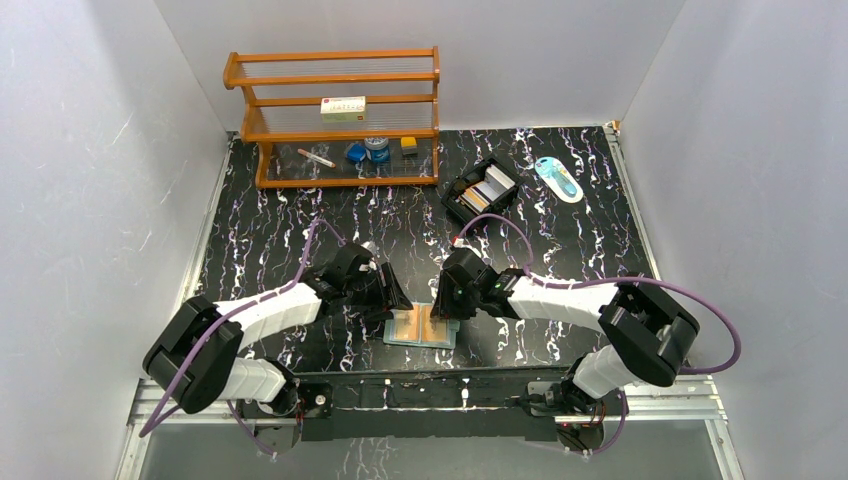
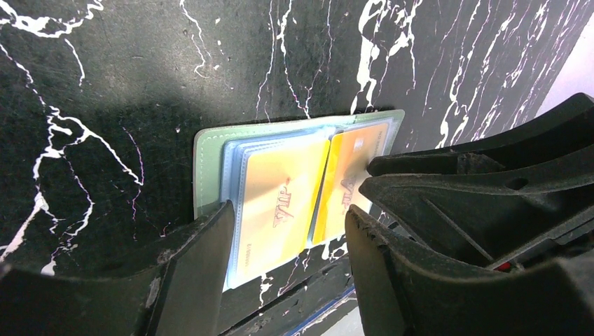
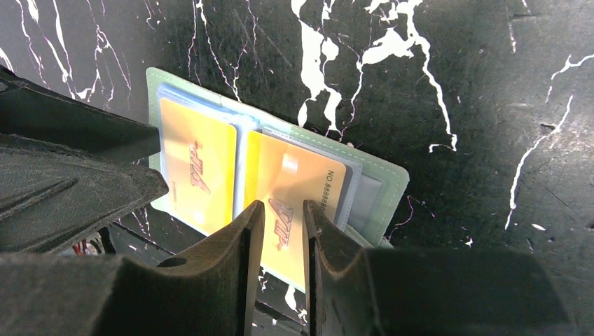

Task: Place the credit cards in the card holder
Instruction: Turn over the card slot in the card holder.

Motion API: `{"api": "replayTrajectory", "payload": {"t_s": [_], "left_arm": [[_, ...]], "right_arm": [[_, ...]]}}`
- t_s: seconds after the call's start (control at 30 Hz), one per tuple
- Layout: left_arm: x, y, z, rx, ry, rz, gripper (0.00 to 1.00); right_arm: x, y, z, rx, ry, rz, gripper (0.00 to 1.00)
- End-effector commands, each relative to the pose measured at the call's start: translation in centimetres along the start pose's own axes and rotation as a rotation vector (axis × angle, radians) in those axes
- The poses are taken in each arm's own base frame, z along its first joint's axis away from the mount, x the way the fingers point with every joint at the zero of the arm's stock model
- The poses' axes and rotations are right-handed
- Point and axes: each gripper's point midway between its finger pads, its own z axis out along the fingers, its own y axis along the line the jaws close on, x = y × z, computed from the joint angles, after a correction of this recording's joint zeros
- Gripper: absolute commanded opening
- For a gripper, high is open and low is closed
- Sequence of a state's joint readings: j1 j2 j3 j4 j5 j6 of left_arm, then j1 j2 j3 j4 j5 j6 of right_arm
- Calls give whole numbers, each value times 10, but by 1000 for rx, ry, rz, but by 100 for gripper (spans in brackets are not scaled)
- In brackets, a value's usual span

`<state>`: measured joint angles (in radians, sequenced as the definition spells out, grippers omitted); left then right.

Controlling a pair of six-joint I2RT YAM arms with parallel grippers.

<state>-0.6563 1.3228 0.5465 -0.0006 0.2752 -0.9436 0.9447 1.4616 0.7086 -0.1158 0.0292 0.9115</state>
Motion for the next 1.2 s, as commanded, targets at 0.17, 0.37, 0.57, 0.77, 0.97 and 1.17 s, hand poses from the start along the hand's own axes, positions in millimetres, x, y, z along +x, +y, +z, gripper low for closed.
{"api": "replayTrajectory", "payload": {"t_s": [0.17, 0.37, 0.57, 0.77, 0.97, 1.17], "left_arm": [[9, -17, -5, 116, 38, -54, 58], [4, -53, -25, 258, 23, -60, 58], [6, -66, -26, 351, 25, -85, 58], [7, -76, -22, 376, 40, -62, 58], [6, -94, -20, 388, 45, -19, 58], [12, -112, -12, 393, 66, 23, 58]], "right_arm": [[2, -2, 4, -2, -6, -9, 34], [1, -3, 5, 0, -11, -7, 35], [1, -3, 7, 2, -11, -7, 34], [-12, -5, -4, 27, -77, -10, 34], [-37, -17, -31, 90, -193, -16, 35], [-63, -42, -64, 147, -322, 18, 36]]}}
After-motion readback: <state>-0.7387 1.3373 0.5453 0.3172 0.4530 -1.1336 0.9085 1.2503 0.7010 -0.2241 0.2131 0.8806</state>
